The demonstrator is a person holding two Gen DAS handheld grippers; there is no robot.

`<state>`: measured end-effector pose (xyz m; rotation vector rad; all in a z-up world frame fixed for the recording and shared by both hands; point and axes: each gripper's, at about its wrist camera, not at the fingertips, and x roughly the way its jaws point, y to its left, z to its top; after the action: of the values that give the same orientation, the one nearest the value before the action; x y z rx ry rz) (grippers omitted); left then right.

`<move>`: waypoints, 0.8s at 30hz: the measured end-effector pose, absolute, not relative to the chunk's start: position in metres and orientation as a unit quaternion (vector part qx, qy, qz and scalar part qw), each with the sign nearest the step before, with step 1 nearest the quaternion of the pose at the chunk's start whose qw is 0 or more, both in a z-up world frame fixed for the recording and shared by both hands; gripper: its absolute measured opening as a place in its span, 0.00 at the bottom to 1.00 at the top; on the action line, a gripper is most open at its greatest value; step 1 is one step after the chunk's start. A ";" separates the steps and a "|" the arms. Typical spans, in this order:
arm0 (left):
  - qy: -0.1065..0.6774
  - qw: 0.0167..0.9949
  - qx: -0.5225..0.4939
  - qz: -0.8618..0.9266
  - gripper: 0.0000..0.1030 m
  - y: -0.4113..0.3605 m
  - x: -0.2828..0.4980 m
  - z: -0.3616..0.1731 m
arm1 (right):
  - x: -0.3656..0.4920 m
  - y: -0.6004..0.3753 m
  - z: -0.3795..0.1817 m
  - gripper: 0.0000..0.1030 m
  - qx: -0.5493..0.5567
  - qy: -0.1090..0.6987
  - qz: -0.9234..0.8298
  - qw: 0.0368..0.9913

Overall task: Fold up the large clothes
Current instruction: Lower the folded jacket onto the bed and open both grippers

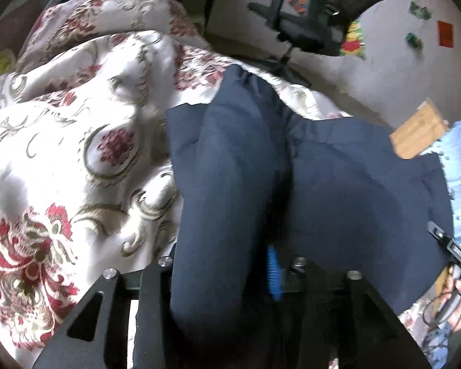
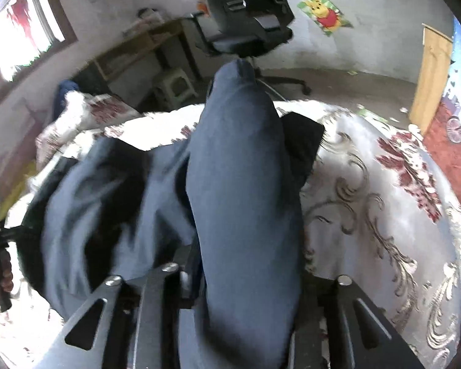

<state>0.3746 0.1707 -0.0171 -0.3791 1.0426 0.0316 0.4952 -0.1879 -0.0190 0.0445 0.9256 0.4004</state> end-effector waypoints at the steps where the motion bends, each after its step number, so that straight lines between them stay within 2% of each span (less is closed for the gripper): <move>1: 0.497 0.848 -0.182 0.021 0.42 0.173 0.374 -0.021 | 0.495 -0.186 -0.023 0.42 0.011 0.447 0.182 0.876; 2: 0.497 0.847 -0.186 0.026 0.46 0.174 0.373 -0.023 | 0.494 -0.186 -0.028 0.50 0.001 0.449 0.172 0.877; 5: 0.496 0.845 -0.196 0.046 0.53 0.179 0.369 -0.023 | 0.492 -0.189 -0.036 0.63 -0.009 0.454 0.155 0.877; 6: 0.492 0.845 -0.201 0.059 0.53 0.180 0.364 -0.021 | 0.490 -0.190 -0.036 0.70 -0.007 0.453 0.149 0.879; 8: 0.487 0.846 -0.204 0.076 0.62 0.180 0.359 -0.017 | 0.486 -0.196 -0.034 0.87 -0.001 0.444 0.134 0.886; 9: 0.482 0.848 -0.202 0.087 0.66 0.180 0.353 -0.014 | 0.483 -0.199 -0.031 0.90 -0.001 0.435 0.126 0.892; 11: 0.466 0.857 -0.197 0.093 0.84 0.176 0.343 -0.006 | 0.473 -0.203 -0.022 0.93 0.000 0.413 0.119 0.903; 12: 0.450 0.867 -0.190 0.095 0.86 0.172 0.335 0.001 | 0.467 -0.204 -0.018 0.98 0.001 0.401 0.118 0.908; 14: 0.435 0.879 -0.174 0.095 0.92 0.164 0.326 0.010 | 0.454 -0.205 -0.010 1.00 0.000 0.379 0.119 0.918; 24: 0.348 0.930 -0.071 0.096 0.98 0.102 0.291 0.047 | 0.407 -0.198 0.019 1.00 -0.009 0.306 0.132 0.943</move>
<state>0.2914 0.1022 0.0468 -0.1464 0.7135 0.1969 0.4069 -0.1981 0.0188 -0.0178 0.6239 0.2699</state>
